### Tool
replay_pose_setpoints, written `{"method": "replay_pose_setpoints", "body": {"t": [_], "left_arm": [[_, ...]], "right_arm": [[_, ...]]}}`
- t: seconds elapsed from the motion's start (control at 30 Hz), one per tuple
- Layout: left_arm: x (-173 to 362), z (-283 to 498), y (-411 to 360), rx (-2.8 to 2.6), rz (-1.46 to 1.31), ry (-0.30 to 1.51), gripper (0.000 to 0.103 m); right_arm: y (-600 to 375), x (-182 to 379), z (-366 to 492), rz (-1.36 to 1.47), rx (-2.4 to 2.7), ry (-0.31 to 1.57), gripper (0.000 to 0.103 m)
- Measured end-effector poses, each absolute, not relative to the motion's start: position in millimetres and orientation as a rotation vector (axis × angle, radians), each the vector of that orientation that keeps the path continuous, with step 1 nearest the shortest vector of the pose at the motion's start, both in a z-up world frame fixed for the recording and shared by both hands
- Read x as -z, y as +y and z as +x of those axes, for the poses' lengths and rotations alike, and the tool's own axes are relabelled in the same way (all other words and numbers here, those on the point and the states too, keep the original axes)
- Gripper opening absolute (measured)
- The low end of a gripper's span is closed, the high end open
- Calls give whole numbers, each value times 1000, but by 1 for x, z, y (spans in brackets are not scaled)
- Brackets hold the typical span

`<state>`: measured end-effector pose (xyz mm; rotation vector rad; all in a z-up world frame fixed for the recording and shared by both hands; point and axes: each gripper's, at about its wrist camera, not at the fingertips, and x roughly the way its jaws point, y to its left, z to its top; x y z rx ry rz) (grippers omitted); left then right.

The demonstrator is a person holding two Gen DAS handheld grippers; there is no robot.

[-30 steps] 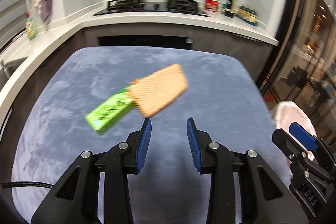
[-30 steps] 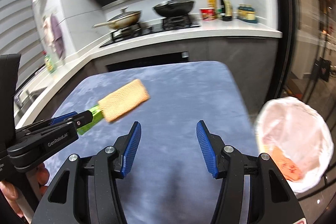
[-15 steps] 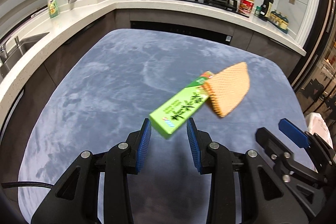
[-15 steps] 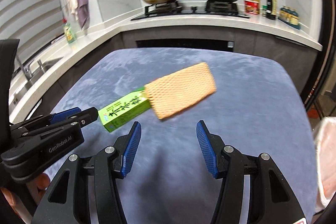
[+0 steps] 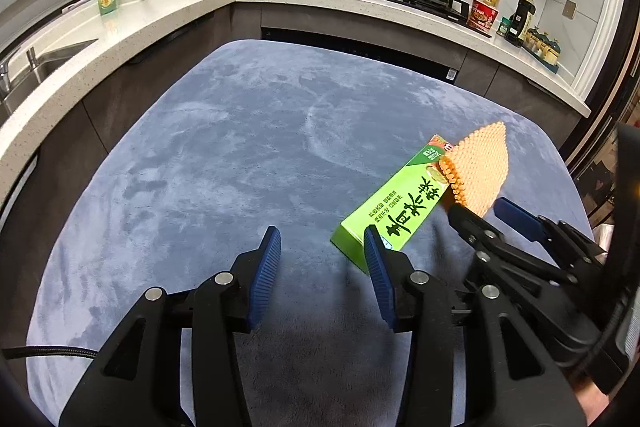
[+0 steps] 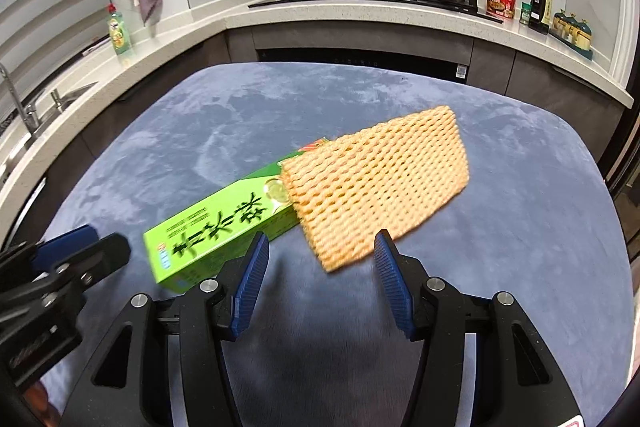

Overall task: Collect trash
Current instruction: 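Grasp the green box with the left gripper while the right grasps the orange mesh sponge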

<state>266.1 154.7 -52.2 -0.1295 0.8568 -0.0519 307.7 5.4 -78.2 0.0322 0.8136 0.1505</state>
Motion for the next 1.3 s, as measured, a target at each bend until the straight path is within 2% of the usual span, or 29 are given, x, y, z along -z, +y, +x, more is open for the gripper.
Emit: {"method": "replay_pose_setpoints", "body": {"t": [0.07, 0.1, 0.13, 0.17, 0.23, 0.3, 0.37, 0.43, 0.87, 1.3], "left_arm": [[54, 269, 155, 57, -133, 861, 41], [55, 270, 154, 60, -132, 861, 42], [56, 271, 152, 66, -128, 862, 43], [56, 272, 151, 69, -126, 862, 44], [57, 273, 145, 80, -116, 857, 52], [58, 275, 138, 96, -105, 853, 53], [59, 277, 131, 111, -95, 855, 55], [63, 282, 123, 119, -76, 856, 60], [85, 303, 102, 129, -32, 880, 61], [64, 286, 77, 159, -22, 830, 47]], "right_arm": [[5, 82, 313, 33, -136, 822, 53], [4, 84, 315, 33, -133, 827, 49], [2, 85, 315, 33, -125, 830, 45], [0, 88, 315, 32, -117, 836, 32], [-5, 91, 316, 37, -113, 853, 20], [-13, 92, 313, 58, -109, 853, 12], [-20, 89, 309, 71, -104, 847, 7], [-27, 86, 304, 81, -96, 836, 7], [-63, 73, 279, 154, -64, 809, 7], [-81, 58, 257, 189, -59, 770, 6]]}}
